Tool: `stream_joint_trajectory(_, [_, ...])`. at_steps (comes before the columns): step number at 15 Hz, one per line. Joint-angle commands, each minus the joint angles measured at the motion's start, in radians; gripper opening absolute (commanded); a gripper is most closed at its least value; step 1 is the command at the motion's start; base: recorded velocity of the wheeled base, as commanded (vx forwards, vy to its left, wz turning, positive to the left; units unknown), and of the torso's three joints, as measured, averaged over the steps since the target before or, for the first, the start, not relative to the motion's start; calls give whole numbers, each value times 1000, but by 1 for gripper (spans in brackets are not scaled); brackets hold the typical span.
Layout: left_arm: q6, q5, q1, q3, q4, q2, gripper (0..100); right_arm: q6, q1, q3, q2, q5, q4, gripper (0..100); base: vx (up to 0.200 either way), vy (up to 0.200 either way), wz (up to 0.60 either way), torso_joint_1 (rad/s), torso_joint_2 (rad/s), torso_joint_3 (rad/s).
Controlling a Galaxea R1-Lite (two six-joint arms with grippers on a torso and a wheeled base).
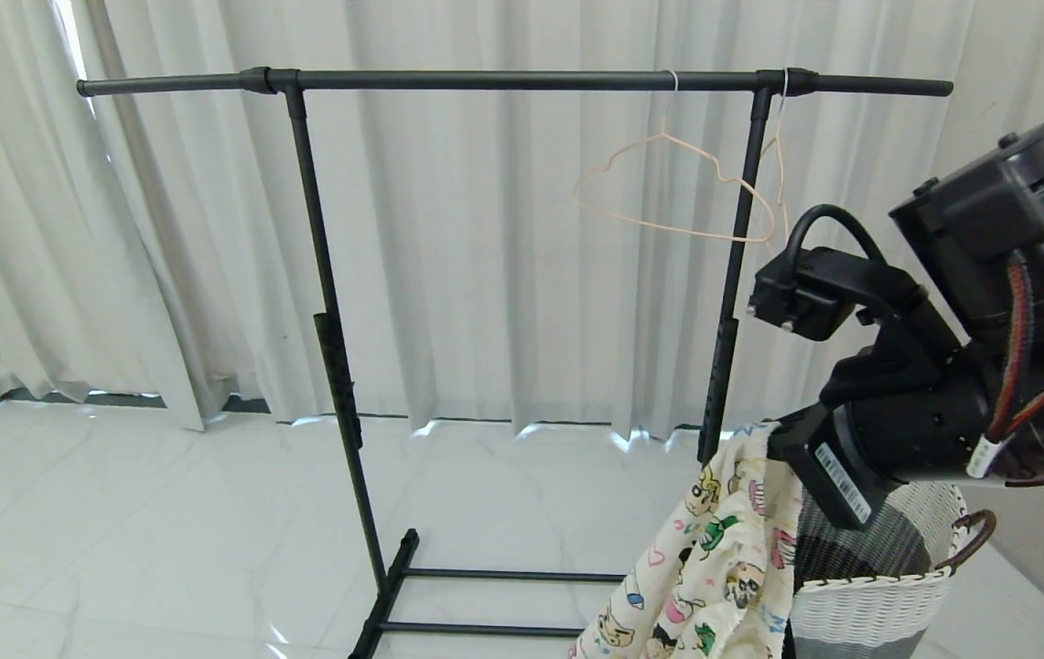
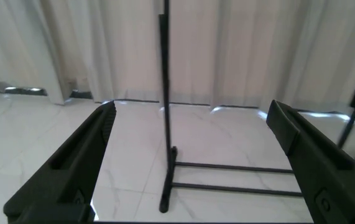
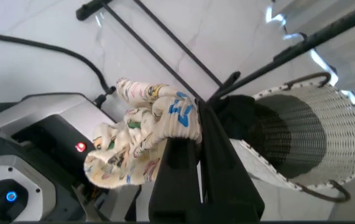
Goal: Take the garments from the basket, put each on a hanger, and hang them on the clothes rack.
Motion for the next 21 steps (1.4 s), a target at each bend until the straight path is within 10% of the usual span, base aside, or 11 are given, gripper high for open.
stream_joint_trajectory(1, [-90, -57, -104, -349, -81, 367, 100, 0, 16, 0, 34, 2, -20, 0, 0, 0, 0, 0, 0, 0])
stream_joint_trajectory(5, [-116, -88, -274, -728, -129, 864, 100, 0, 43, -5, 79, -1, -163, 0, 0, 0, 0, 0, 0, 0])
stream_joint_trajectory(15, [-346, 182, -966, -682, -130, 1301, 100, -2, 98, -80, 84, -1, -195, 0, 0, 0, 0, 0, 0, 0])
stream_joint_trajectory(21, [-390, 231, -1092, -682, -130, 1456, 100, -2, 144, -97, 84, -3, -197, 0, 0, 0, 0, 0, 0, 0])
